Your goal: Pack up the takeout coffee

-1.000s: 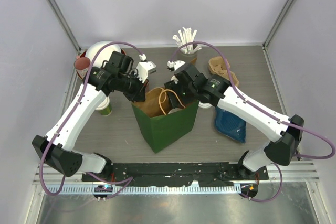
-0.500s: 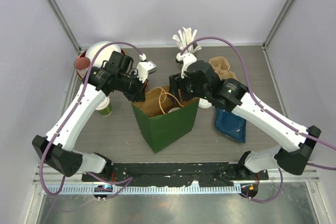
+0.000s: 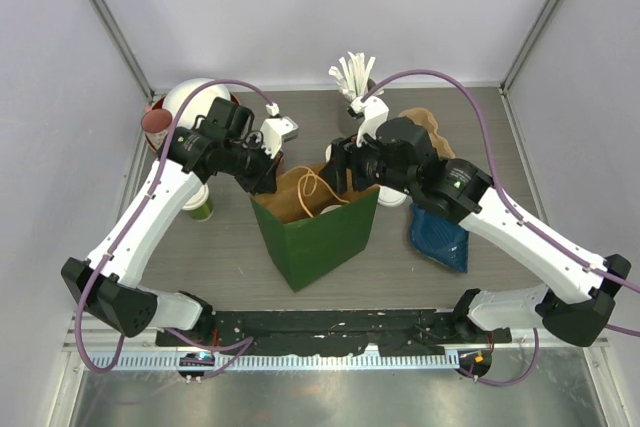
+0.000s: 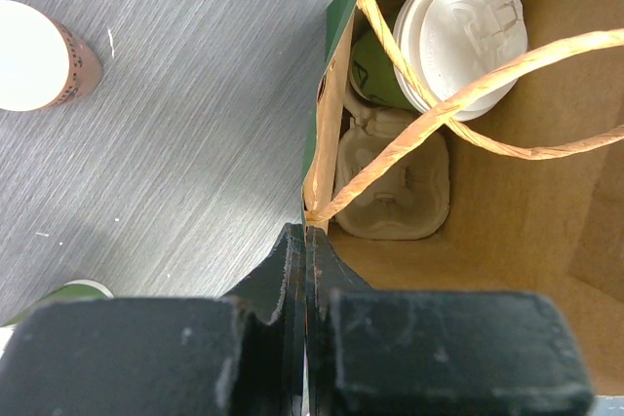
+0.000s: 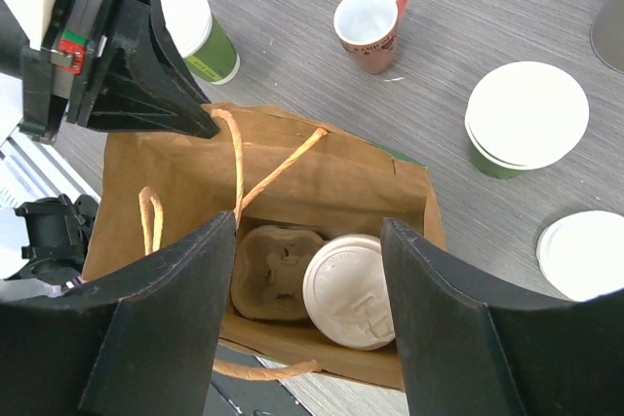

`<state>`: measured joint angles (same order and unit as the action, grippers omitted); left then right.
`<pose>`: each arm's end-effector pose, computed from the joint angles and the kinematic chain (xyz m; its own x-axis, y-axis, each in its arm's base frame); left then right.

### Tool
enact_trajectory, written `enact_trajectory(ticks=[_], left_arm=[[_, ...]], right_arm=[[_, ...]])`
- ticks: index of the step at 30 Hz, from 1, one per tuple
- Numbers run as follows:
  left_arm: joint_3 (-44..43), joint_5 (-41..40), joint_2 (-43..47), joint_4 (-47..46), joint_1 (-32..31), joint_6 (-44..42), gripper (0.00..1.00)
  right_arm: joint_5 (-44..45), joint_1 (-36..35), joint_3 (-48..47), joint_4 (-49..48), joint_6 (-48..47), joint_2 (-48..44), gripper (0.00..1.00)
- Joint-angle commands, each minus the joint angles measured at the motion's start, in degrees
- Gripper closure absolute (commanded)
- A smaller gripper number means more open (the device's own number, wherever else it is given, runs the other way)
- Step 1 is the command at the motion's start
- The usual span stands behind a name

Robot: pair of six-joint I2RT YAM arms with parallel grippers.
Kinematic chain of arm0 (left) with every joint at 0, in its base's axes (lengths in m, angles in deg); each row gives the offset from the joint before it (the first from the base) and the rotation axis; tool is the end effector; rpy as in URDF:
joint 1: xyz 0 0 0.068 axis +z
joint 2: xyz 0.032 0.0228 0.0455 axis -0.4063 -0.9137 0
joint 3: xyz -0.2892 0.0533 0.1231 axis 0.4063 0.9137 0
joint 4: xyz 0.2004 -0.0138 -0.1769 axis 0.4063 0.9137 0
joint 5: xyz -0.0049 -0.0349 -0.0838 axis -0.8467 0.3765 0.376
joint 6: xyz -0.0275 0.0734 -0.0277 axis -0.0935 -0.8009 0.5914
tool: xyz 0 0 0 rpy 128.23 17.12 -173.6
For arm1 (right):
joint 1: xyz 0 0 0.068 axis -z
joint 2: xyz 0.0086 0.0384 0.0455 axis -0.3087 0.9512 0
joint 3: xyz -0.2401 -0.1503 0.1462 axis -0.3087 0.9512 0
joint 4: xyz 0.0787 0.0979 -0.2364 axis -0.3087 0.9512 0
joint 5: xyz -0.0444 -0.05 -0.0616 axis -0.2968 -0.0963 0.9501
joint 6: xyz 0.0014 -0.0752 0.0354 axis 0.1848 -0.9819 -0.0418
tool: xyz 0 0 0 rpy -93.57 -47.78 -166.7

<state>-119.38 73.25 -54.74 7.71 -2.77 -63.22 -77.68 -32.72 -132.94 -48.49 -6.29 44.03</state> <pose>0.2343 -0.1497 0.3972 -0.5626 0.5333 -0.6317 0.7724 0.6116 -0.1716 0.1919 0.2252 0.4497 -0.4714 -0.0936 -0.8769 -0.6098 0.7529 0.2474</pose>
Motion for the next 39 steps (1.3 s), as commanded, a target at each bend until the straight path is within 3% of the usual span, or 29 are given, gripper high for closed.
enact_trajectory(ticks=[1,16,22,33,39], left_arm=[[-1.1,-0.7,0.5,-0.5,-0.2,-1.2,1.0],[-1.3,-0.4,0.2,-0.9,-0.2,-1.1,0.99],[-2.0,-0.5,0.4,-0.8,-0.2,-0.8,0.74],[-3.7,0.3,1.0,0.3,-0.2,-0.5,0.55],[-5.5,0.5,1.4,0.8,-0.2,0.1,0.4]], right_arm=[[-0.3,-0.4,0.7,-5.1,0.2,-3.9,0.33],[1.4,-0.4,0.8,-7.9,0.5,-8.5,0.33],[1.4,-0.4,0.8,-8.0,0.4,-8.5,0.33],[0.3,-0.4,-0.1,-7.3,0.1,-6.8,0.33],[-0.2,-0.3,-0.9,-6.7,-0.2,-6.3,0.32]])
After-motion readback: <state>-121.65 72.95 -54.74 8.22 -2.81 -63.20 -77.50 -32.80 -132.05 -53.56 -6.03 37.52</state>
